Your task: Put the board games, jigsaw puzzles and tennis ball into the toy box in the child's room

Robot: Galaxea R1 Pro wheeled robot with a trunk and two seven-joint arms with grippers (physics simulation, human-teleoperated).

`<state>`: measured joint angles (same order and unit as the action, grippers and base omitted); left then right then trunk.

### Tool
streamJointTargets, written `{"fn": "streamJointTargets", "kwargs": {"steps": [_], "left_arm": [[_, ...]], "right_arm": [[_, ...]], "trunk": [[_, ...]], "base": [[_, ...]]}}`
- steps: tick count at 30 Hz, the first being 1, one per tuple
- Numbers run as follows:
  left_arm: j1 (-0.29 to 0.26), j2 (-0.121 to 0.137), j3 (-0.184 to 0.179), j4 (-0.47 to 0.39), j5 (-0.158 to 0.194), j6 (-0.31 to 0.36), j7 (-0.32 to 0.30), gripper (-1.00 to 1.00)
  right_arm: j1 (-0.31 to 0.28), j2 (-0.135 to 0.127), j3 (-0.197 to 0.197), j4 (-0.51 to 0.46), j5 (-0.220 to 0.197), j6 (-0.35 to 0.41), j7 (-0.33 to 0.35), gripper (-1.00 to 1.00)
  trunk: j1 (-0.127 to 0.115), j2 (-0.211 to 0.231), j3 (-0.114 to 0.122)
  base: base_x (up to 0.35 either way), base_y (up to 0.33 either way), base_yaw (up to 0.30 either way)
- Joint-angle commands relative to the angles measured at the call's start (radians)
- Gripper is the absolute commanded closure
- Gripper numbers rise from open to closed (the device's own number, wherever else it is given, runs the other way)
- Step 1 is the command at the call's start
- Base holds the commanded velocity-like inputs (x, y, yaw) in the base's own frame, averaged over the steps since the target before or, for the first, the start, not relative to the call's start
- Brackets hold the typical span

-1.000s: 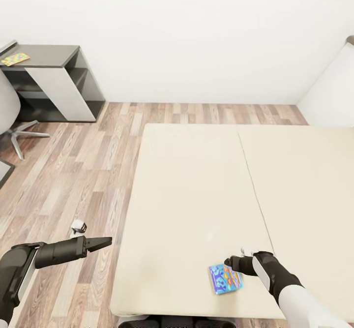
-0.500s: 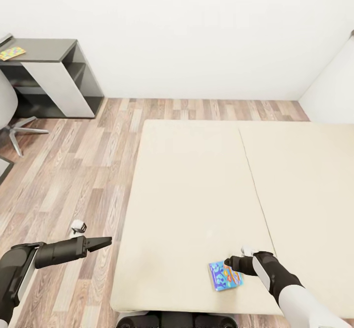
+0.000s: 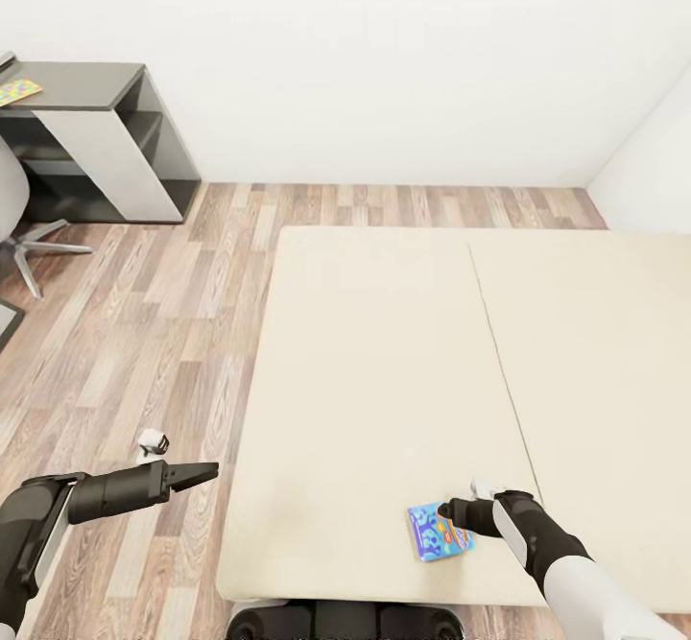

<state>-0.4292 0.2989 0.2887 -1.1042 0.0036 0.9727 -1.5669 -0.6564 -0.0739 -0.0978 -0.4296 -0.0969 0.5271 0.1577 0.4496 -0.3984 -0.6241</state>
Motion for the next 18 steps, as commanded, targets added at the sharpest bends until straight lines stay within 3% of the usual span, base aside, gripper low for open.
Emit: {"fn": "streamJointTargets", "kwargs": {"steps": [1,13,18], "left_arm": [[0.000,0.000,0.000,0.000,-0.001,0.011,-0.004,-1.00],[0.000,0.003,0.003,0.000,-0.001,0.011,-0.004,-1.00],[0.000,0.004,0.004,0.000,0.000,0.011,-0.004,-1.00]], "right_arm": [[0.000,0.000,-0.003,-0.001,-0.008,0.001,0.001,-1.00],[0.000,0.004,-0.002,-0.001,-0.007,-0.063,0.002,-1.00],[0.000,0.007,0.026,-0.002,-0.007,-0.089,0.002,-1.00]], "trunk": [[0.000,-0.002,-0.003],[0.000,-0.002,-0.023],[0.000,-0.002,-0.031]], "base": [[0.000,0.000,0.000],[0.000,0.000,0.000],[0.000,0.000,0.000]]}}
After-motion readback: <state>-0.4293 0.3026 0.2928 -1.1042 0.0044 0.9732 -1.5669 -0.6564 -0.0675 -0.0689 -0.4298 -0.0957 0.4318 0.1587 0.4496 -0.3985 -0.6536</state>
